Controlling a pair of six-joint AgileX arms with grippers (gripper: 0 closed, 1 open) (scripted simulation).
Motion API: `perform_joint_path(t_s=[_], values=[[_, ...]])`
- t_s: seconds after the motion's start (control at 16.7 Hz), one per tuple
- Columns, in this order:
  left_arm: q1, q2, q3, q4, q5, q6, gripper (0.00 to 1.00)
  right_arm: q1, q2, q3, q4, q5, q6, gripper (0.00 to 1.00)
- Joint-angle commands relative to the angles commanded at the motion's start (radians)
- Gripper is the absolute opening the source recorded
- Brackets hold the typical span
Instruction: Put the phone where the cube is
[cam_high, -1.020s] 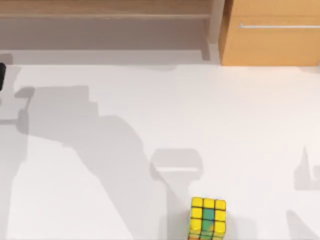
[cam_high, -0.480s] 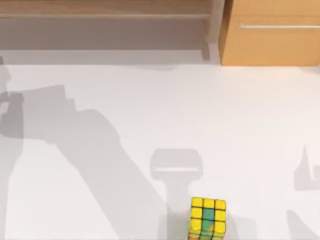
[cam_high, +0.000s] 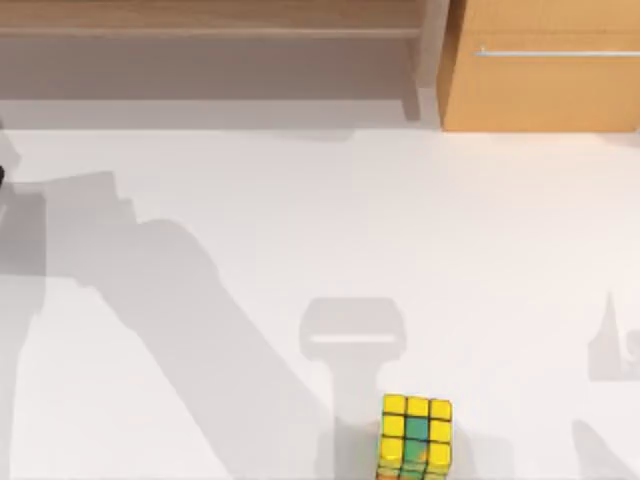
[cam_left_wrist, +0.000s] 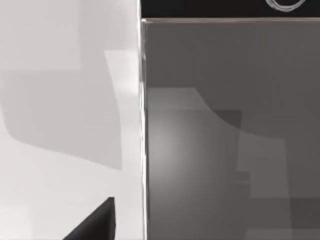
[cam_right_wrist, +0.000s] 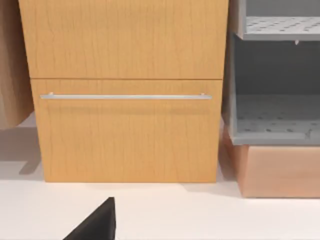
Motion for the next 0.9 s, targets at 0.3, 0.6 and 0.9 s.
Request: perform_joint_path(t_s=[0.3,0.6,0.9], values=[[0.002,0.027,-0.040,0.065,0.000,0.002,1.00,0.000,0.000,0.000,0.000,0.000,0.000,1.00],[0.002,0.027,-0.040,0.065,0.000,0.002,0.77,0.000,0.000,0.000,0.000,0.000,0.000,1.00],[0.002,0.027,-0.040,0.065,0.000,0.002,0.40,0.000,0.000,0.000,0.000,0.000,0.000,1.00]])
